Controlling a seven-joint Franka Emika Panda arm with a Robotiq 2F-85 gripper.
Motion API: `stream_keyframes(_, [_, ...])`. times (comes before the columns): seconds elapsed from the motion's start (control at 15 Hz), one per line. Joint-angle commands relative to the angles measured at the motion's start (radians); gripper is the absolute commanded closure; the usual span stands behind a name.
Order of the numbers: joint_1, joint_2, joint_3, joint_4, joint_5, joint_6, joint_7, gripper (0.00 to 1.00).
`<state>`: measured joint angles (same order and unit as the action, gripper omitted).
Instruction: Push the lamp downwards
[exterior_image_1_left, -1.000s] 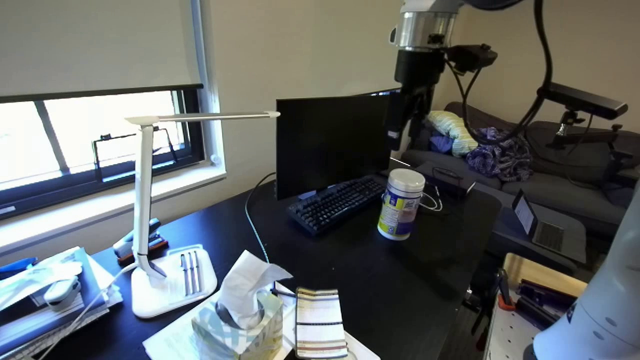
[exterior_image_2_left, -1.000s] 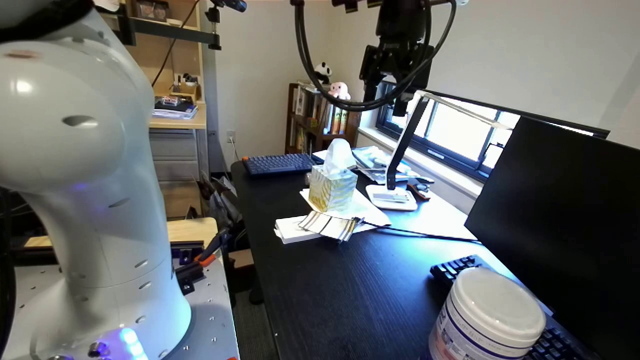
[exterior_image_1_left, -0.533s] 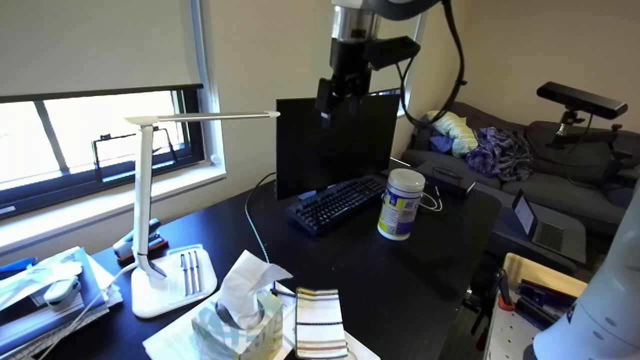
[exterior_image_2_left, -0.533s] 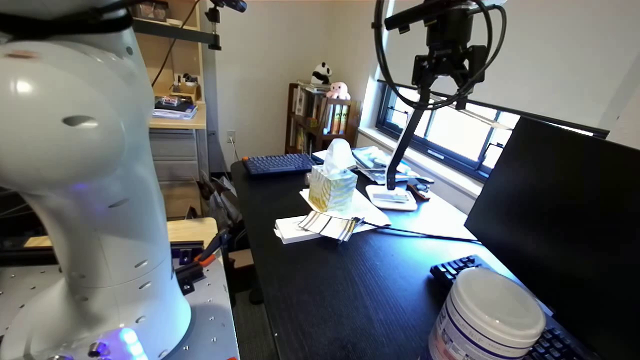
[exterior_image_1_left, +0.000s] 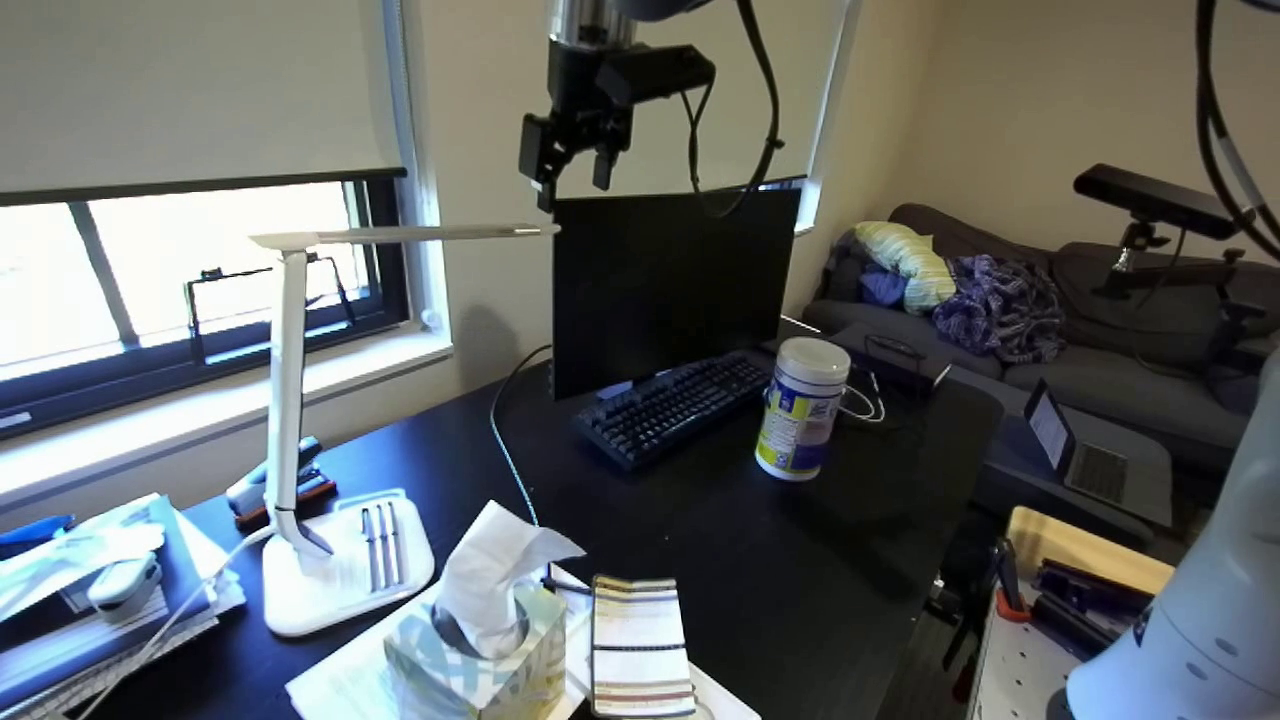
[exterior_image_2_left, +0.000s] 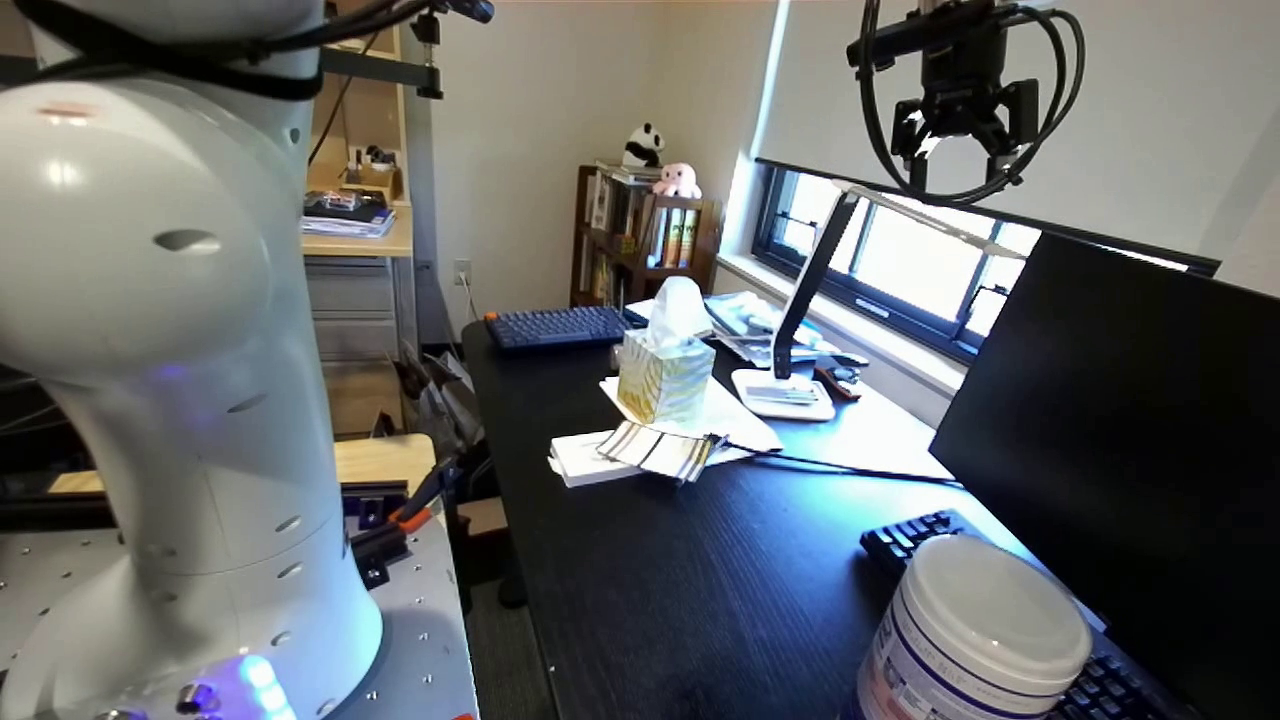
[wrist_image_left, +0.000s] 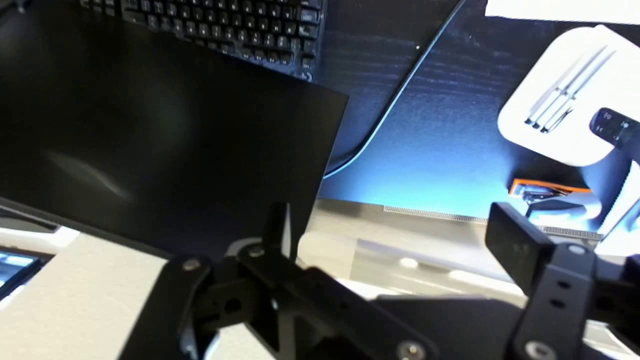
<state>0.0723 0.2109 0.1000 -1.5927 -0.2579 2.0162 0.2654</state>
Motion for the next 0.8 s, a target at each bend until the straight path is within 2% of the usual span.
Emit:
stream_keyframes(0.0, [0.049, 0.133, -0.038, 0.2, -0.054, -0.049, 0.028, 0.0])
stream_keyframes(0.27, [0.08, 0.247, -0.087, 0.337, -0.061, -0.066, 0.045, 0.0])
stream_keyframes(0.73, [0.091, 0.363, -0.122, 0.438, -0.027, -0.037, 0.019, 0.0])
